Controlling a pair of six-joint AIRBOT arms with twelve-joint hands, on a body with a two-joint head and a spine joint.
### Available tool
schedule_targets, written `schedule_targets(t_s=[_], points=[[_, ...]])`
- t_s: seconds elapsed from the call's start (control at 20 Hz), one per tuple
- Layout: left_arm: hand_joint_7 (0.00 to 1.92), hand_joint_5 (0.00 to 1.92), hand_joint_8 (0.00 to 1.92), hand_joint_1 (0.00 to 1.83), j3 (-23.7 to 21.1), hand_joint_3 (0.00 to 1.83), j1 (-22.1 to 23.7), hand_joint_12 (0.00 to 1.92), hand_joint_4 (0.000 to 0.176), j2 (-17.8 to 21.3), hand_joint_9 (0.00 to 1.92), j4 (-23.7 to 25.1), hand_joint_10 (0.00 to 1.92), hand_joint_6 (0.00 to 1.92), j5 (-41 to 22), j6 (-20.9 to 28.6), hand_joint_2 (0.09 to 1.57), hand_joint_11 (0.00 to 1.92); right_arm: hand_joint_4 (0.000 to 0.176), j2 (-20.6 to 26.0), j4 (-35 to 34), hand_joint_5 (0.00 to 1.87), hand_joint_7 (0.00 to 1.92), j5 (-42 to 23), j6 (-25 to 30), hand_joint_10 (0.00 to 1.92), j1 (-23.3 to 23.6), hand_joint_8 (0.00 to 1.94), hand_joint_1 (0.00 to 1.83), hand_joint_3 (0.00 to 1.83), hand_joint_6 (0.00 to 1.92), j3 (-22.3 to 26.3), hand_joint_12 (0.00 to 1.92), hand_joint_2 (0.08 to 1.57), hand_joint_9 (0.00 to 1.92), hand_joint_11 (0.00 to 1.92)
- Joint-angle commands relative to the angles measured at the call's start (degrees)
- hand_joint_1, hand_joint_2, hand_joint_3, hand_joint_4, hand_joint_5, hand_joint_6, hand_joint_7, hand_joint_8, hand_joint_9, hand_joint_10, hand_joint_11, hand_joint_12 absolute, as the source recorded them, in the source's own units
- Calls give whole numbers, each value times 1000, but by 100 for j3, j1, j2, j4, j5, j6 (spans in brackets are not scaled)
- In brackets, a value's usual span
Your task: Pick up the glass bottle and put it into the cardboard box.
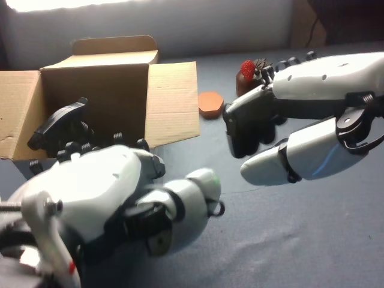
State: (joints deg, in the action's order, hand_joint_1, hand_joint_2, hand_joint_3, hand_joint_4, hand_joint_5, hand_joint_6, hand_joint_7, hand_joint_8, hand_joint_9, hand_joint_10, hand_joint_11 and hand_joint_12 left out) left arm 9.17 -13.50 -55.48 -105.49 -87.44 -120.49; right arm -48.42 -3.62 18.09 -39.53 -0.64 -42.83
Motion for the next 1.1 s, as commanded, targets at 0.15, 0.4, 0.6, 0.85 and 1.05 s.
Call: schedule_targets(t_s=[0.15,0.4,0.6,0.85,1.05], points=[[660,691,988,64,70,2,347,1707,0,-59,516,424,1228,703,-139,-216,1367,263,0,-90,1882,741,857,177,2747,1705,38,1417,543,22,1420,39,1921,1287,789,705],[933,847,1602,492,83,0,415,1920,0,-60,811,431,1814,1467,-31,-236,1394,634,0,-165,2659,690,1072,567,3566,1918,-13,1689,948,654,1654,167,1921,1010,1148,1218],[1034,905,1869,714,34,3,424,1921,0,-111,1030,486,1911,1841,250,-237,1412,905,0,-134,2918,987,1215,471,3583,1921,39,1865,871,693,1876,340,1921,1071,1282,1339],[1102,970,1921,776,54,10,391,1921,0,-112,1114,488,1921,1921,418,-185,1454,1034,0,-97,3048,818,1318,316,3580,1921,29,1941,968,1305,1921,427,1921,744,1411,1475],[1104,970,1921,750,104,8,394,1921,0,-111,1115,488,1921,1921,449,-170,1455,1034,0,-82,3174,821,1350,257,3558,1921,20,1941,969,1310,1921,467,1921,741,1443,1516]])
